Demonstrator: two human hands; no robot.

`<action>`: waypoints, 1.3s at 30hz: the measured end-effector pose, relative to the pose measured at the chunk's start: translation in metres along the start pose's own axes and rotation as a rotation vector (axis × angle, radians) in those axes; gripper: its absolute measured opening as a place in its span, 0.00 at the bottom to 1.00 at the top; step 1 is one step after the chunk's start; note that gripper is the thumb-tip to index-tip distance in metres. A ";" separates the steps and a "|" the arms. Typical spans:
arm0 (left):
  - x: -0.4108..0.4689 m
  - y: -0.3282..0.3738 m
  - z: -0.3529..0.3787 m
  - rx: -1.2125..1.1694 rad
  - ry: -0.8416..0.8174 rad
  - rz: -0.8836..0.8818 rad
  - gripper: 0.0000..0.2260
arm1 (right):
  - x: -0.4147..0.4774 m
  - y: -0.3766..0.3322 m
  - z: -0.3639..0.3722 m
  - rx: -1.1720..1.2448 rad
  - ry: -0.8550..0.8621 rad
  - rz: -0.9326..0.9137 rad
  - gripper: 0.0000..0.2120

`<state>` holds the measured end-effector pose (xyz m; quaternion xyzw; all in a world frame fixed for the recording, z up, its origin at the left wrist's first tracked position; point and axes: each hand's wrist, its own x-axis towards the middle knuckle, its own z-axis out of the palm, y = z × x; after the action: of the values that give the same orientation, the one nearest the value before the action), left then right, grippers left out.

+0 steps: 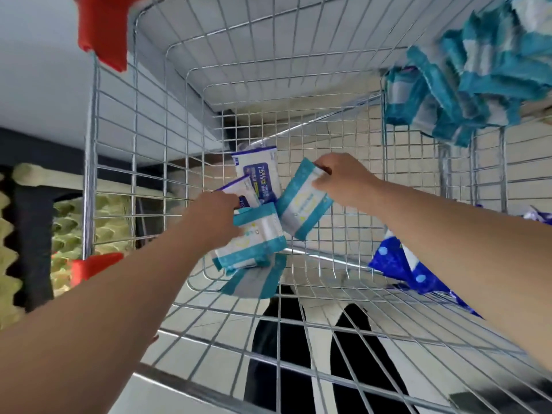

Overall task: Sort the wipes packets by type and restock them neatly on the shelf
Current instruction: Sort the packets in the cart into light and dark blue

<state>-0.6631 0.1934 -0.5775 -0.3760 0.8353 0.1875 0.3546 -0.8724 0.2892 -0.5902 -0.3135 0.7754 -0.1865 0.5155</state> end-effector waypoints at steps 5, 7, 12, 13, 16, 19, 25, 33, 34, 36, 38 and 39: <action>0.004 -0.003 0.000 -0.278 0.043 -0.003 0.24 | 0.010 -0.005 0.013 0.092 0.011 0.036 0.14; 0.007 -0.004 -0.003 -0.395 0.171 -0.013 0.21 | 0.014 -0.010 0.016 0.176 0.022 0.039 0.13; 0.023 -0.008 -0.001 -0.250 0.160 -0.050 0.16 | 0.029 -0.020 0.025 0.195 0.029 0.054 0.13; 0.025 -0.006 -0.002 -0.197 0.147 -0.045 0.15 | 0.032 -0.020 0.028 0.225 0.016 0.068 0.13; 0.031 -0.001 -0.007 -0.197 0.139 -0.022 0.10 | 0.037 -0.019 0.034 0.263 -0.007 0.089 0.12; 0.040 -0.002 -0.014 -0.337 0.222 -0.011 0.07 | 0.041 -0.015 0.030 0.292 0.049 0.078 0.12; 0.064 0.000 -0.040 -0.612 0.495 -0.203 0.05 | 0.044 -0.009 0.014 0.558 0.222 0.098 0.12; 0.048 -0.003 -0.033 -0.460 0.455 -0.029 0.22 | 0.037 -0.011 0.005 0.409 0.226 0.067 0.13; 0.046 -0.003 -0.029 -0.420 0.403 -0.018 0.26 | 0.034 -0.010 0.006 0.358 0.203 0.075 0.13; 0.042 -0.002 -0.025 -0.361 0.292 -0.025 0.35 | 0.030 -0.007 0.007 0.297 0.166 0.117 0.13; 0.037 0.000 -0.025 -0.281 0.222 -0.018 0.43 | 0.026 -0.004 0.008 0.301 0.152 0.136 0.09; 0.035 0.000 -0.024 -0.203 0.197 -0.005 0.47 | 0.024 -0.003 0.008 0.306 0.156 0.143 0.09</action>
<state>-0.6907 0.1621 -0.5864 -0.4286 0.8419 0.2321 0.2315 -0.8713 0.2710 -0.6084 -0.1603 0.7959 -0.2888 0.5074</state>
